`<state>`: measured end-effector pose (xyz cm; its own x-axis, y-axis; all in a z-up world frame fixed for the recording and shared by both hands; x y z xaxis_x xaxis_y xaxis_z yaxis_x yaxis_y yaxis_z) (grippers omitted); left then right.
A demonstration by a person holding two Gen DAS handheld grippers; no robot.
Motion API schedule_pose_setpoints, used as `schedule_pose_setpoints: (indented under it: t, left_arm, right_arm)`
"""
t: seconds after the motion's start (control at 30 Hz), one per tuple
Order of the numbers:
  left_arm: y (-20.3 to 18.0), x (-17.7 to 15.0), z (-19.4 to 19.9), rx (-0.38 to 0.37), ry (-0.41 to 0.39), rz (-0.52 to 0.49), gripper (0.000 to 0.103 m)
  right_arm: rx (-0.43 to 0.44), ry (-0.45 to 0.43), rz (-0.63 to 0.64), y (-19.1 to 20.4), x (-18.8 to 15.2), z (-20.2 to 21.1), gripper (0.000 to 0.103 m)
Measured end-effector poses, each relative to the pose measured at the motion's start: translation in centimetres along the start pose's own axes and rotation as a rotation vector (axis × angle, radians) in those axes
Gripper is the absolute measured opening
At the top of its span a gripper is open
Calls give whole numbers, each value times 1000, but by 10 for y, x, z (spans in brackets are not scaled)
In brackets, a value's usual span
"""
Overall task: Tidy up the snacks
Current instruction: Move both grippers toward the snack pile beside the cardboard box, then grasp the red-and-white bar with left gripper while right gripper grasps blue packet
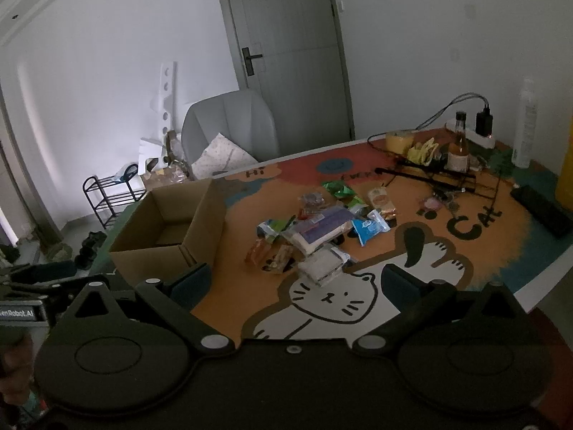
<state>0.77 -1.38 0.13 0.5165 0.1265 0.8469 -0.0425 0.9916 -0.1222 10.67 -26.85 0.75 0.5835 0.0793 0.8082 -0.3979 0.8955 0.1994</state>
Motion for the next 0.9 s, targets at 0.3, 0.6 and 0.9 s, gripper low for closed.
schedule_pose_setpoints:
  t: [0.3,0.6,0.9]
  left_arm:
    - [-1,9,-16,-24,-15,16,103]
    - [-5,11,-52,-52,-5,34,102]
    - [-19,13,-81,-94,5,28,100]
  right_arm:
    - [-10,20,-14,-13,1,-15,103]
    - [-34,31,-47,-40,-6,-41,103]
    - [-33,24,-94,-69,-10,-63,103]
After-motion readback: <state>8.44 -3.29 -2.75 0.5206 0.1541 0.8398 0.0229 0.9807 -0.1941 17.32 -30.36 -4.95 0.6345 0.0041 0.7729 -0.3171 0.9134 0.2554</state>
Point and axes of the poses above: each gripper's, at about its wrist camera, not at the fingertips, and z roughly against the way its jaws point, y to its left, x to its top, the point moved 1 cm from there along -z, roughly the way its jaws point, and after that the axes turned 2 degrees about x, right-handed, at the moved point
